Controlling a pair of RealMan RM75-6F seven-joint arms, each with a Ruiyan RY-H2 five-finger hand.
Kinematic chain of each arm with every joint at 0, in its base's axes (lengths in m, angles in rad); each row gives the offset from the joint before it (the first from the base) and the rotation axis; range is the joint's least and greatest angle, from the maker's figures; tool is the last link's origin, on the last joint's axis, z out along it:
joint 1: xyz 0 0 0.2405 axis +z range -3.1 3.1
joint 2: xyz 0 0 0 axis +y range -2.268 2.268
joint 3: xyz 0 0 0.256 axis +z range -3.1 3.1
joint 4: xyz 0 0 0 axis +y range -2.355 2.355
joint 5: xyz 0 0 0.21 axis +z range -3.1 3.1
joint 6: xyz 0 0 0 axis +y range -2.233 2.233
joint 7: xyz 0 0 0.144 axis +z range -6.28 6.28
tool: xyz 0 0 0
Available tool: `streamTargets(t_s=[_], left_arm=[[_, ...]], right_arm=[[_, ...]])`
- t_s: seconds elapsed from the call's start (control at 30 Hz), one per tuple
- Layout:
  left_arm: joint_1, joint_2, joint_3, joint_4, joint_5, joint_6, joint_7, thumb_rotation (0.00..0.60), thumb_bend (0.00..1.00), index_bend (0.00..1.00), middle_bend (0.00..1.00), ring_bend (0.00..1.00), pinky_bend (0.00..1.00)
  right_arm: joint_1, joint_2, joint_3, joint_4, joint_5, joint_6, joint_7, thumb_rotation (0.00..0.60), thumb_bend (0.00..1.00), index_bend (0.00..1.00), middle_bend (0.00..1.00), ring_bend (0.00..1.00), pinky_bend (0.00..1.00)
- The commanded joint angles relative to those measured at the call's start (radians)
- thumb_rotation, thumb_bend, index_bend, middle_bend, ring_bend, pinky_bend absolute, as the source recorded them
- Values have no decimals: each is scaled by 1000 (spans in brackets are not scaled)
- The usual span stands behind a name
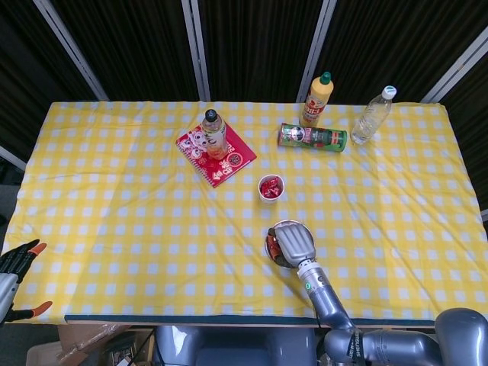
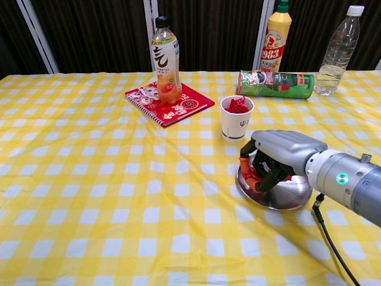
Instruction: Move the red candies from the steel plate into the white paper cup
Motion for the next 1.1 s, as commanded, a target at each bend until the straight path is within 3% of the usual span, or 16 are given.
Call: streamTargets(t_s=[0.03,0.23,0.43,0.77,1.1], left_arm=[[1,0,0,2,0,0,-1,600,71,0,0,0,0],[2,-1,2,5,3,3,-1,600,71,0,0,0,0],[1,-3,0,7,0,0,4,600,71,0,0,0,0],[-4,-3,-4,-5,-18,-16,20,600,71,0,0,0,0],[-9,3,-4,-15,-31,-32,22,600,72,0,0,0,0]], right_arm=[[0,33,16,-47,-28,24,-8,600,560,600,789,831,998],[11,105,76,-135,-41,56,-24,600,560,600,789,831,998],[50,139,154,-137,2,34,-26,600,561,600,789,831,998],[167,103,250,31,119,-69,-35,600,560,600,789,831,992],[252,29,279,265,190,-160,3,600,561,600,789,831,990]])
